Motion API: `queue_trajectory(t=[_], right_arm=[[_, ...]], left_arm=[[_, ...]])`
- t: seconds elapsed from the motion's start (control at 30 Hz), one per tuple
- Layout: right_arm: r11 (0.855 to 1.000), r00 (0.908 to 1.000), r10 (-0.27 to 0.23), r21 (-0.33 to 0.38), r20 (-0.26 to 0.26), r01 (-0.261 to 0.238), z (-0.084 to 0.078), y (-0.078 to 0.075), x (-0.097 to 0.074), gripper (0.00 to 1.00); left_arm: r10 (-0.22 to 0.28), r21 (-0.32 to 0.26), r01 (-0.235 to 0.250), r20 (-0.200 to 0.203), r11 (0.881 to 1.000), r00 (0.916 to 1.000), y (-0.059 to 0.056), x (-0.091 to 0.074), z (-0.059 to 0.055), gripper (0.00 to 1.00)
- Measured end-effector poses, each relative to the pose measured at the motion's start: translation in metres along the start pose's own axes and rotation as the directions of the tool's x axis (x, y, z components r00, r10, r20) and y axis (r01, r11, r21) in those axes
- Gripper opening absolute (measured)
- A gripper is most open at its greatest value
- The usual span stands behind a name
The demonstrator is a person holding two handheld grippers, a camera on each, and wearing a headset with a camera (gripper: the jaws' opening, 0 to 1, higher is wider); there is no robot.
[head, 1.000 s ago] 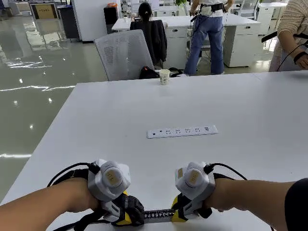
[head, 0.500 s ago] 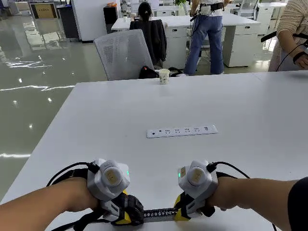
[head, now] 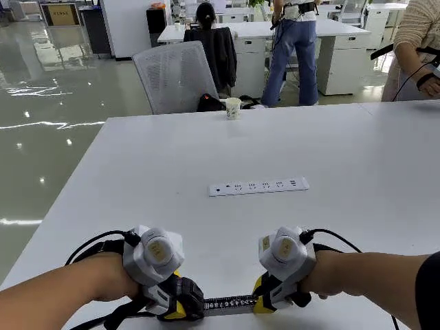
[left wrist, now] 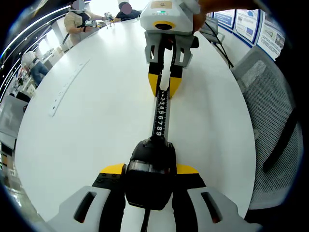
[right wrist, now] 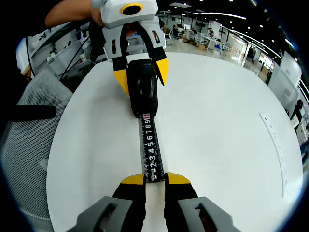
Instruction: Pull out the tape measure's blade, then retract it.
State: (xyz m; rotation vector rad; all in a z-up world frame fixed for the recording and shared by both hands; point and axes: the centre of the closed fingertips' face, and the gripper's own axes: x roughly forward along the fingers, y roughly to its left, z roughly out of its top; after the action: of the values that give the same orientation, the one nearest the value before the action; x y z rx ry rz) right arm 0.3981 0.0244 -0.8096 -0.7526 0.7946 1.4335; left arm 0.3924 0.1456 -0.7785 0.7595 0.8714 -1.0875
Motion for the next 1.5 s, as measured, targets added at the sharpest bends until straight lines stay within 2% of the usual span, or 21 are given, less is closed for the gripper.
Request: queue_trajectory(t=[0.43, 1.5], right_arm=[[1.0, 0.9999, -0.001, -0.018, -0.01, 0.0, -0.006, -0.002, -0.004, 0.11], [1.0, 0.9998, 0.002, -0.002, -0.019, -0.002, -0.02, -0.002, -0.013, 0.11]], left_arm=[[0.001, -0.002, -0.001, 0.003, 1.0, 1.0, 0.0, 0.001, 0.001, 0.31], [0.003, -0.007, -0.003, 0.01, 1.0, 0.9999, -0.001, 0.001, 0.0, 0.31]])
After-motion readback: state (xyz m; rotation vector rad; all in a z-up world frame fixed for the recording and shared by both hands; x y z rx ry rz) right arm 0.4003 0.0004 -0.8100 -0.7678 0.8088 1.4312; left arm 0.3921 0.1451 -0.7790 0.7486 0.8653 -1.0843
